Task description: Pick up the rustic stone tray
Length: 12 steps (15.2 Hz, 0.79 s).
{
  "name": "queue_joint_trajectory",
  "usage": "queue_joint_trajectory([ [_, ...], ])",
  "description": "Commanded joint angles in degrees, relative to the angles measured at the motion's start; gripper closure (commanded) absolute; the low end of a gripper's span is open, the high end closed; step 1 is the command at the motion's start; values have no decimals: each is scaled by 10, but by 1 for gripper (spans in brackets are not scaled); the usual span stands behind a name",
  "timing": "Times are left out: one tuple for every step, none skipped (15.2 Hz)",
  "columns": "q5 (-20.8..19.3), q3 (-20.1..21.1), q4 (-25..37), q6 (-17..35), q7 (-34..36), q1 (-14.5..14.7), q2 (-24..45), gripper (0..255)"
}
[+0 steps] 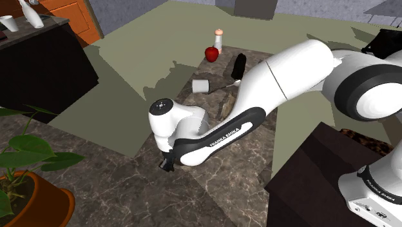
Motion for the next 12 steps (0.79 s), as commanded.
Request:
queue_joint_trajectory([
  [0,0,0,0,0,0,1,255],
  [0,0,-1,0,0,0,0,255],
  [0,0,0,0,0,0,0,255],
  [0,0,2,-1,0,0,1,255],
  [1,1,0,-5,-1,-1,-4,255],
  [2,2,-2,-9,-1,-2,-10,255],
  [3,4,-3,-13,-1,-2,-15,255],
  [5,5,-4,-17,-2,-3,-20,255],
  [6,6,-5,-21,-2,-4,-25,255],
  [7,7,-6,-25,-3,-5,-30,255],
  [8,8,-7,-30,-3,-6,-35,255],
  [9,10,-7,-34,-3,-6,-40,255],
])
